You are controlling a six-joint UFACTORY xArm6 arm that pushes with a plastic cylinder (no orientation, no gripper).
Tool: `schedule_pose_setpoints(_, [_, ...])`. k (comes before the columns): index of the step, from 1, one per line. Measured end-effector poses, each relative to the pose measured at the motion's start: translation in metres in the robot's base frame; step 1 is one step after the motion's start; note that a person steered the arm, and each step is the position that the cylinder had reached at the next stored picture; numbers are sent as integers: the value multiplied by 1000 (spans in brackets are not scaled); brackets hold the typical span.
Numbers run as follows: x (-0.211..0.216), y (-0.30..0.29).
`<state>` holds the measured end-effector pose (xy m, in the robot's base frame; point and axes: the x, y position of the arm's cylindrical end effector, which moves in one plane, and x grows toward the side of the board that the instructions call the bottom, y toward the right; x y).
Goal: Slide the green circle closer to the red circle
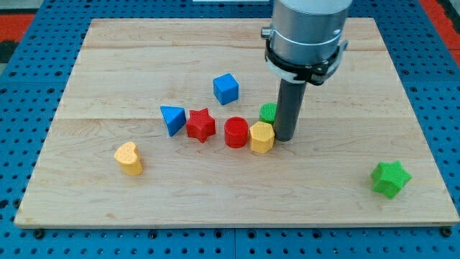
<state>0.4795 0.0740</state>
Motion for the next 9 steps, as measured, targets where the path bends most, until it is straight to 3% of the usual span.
schedule_pose_setpoints(2, [-40, 21])
schedule_pose_setpoints(7, [-43, 38])
schedule_pose_setpoints(8, [-77, 36])
schedule_pose_setpoints(9, [-54, 6])
